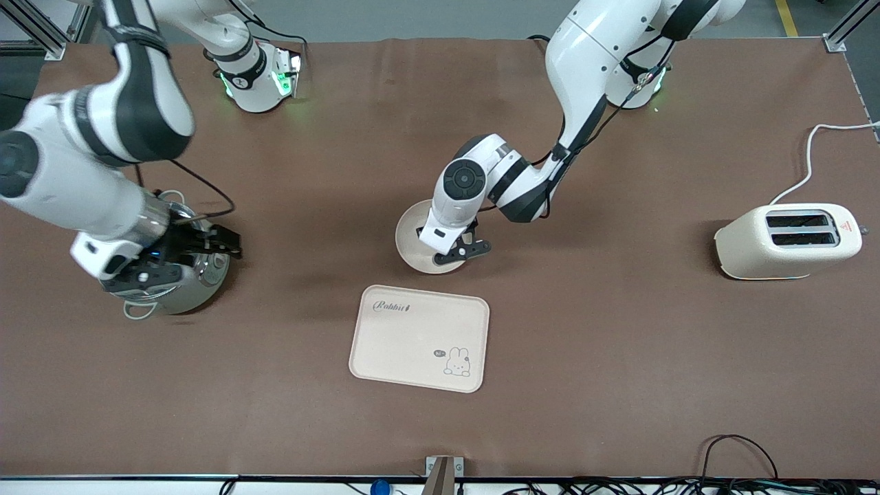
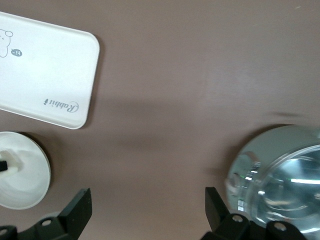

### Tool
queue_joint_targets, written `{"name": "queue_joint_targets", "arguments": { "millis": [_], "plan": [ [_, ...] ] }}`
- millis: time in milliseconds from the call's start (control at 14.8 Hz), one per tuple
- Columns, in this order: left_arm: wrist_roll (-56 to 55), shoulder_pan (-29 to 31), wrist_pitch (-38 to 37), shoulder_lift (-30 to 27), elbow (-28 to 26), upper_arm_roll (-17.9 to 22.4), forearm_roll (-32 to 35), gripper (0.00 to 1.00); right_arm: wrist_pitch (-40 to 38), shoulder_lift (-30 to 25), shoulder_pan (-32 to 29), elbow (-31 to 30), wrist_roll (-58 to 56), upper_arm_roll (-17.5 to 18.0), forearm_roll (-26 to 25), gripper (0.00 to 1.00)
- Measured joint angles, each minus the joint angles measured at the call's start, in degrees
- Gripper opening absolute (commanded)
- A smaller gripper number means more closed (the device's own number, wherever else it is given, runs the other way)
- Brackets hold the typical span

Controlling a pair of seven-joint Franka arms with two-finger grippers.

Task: Place bun in plate and plate on tray

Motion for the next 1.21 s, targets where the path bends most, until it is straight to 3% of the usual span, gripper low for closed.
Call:
{"name": "queue_joint_targets", "arguments": {
  "millis": [202,675,1080,1215],
  "plan": [
    [0.0,0.12,-0.04,-0.25,0.64,0.12,0.0,1.0,5.95,0.04,5.71,-6.03,5.31,0.15,0.77,1.0],
    [3.89,0.91,-1.89,-0.99,1.09,0.93,2.27,1.0,22.49,1.41,15.31,-20.73,7.91,0.26,11.68,1.0],
    [27.48,16.45,-14.91,-11.96,2.52,1.57,4.72,1.0,36.31,8.51,24.75,-23.92,11.17,0.3,21.29,0.99],
    [35.03,21.49,-18.96,-15.33,3.63,1.64,4.8,1.0,40.06,11.09,26.78,-23.87,12.13,0.29,22.57,0.75]
  ]
}}
